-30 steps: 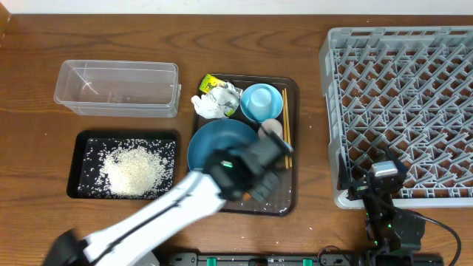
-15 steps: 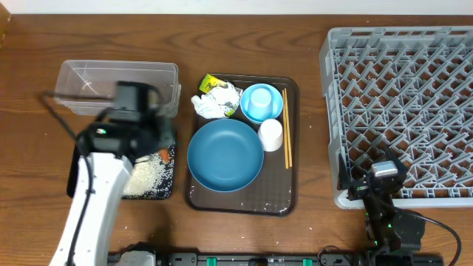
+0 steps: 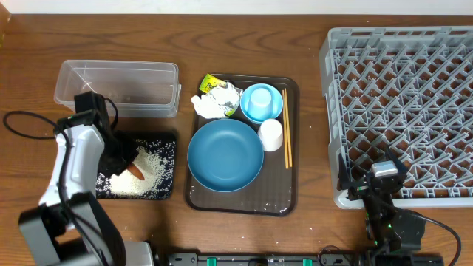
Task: Sort waste into correct bins and load items into the dishwasher rack
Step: 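Carry the carrot left and drop it onto the black tray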
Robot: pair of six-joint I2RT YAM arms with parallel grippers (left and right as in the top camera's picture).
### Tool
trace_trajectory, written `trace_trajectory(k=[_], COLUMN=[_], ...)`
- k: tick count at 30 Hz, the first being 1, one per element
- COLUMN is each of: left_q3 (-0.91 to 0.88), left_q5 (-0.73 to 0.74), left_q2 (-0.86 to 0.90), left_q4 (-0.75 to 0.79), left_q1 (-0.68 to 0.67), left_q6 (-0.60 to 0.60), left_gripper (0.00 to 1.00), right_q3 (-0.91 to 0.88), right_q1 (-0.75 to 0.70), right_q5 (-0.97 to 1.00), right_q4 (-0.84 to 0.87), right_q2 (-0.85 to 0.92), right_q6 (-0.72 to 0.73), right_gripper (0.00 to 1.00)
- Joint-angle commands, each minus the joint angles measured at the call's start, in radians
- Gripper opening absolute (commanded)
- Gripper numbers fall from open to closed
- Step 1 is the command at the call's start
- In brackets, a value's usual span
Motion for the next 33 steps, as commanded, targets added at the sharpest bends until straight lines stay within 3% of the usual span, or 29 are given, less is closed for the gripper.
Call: trace_trajectory(k=[1, 4, 7, 13, 20, 25, 26, 28, 33], left_q3=[-0.003, -0.003, -0.003, 0.013, 0.111, 0.119, 0.119, 0.119, 0.118], left_q5=[-0.005, -0.005, -0.005, 0.001, 0.192, 0.338, 0.351, 0.35, 0.336], left_q2=[0.03, 0.029, 0.024, 0.018, -0.102, -0.262, -0.295, -0.321, -0.322], left_q4=[0.0, 0.0, 0.0, -0.019, -0.071, -0.002, 0.023, 0.051, 0.151], left_q1=[0.009, 0.008, 0.008, 0.008, -0.018, -0.141, -0.198, -0.267, -0.478], left_q6=[-0.021, -0.018, -0.018, -0.005, 0.106, 0.161, 0.167, 0.168, 0.183], left_gripper=[0.3, 0.35, 0.47, 0.48, 0.48, 0.55, 0.63, 0.74, 0.8], right_q3=[-0.001, -0.001, -0.001, -0.002, -0.001, -0.001, -0.001, -0.001, -0.002], right_q1=[-0.012, -0.012, -0.012, -0.012, -0.012, -0.012, -0.012, -0.012, -0.012], right_q5=[0.002, 0.002, 0.002, 0.002, 0.002, 0.002, 0.002, 0.002, 0.002], right_q4=[-0.004, -0.004, -0.004, -0.004, -0.004, -0.004, -0.004, -0.004, -0.004], right_q2=[-0.006, -0.006, -0.006, -0.006, -0.006, -0.006, -0.006, -0.006, -0.006], right_q6=[-0.007, -0.006, -0.007, -0.007, -0.007, -0.007, -0.007, -0.007, -0.007], right_gripper=[0.99, 0.99, 0.99, 0.99, 0.99, 0.99, 0.99, 0.99, 0.99])
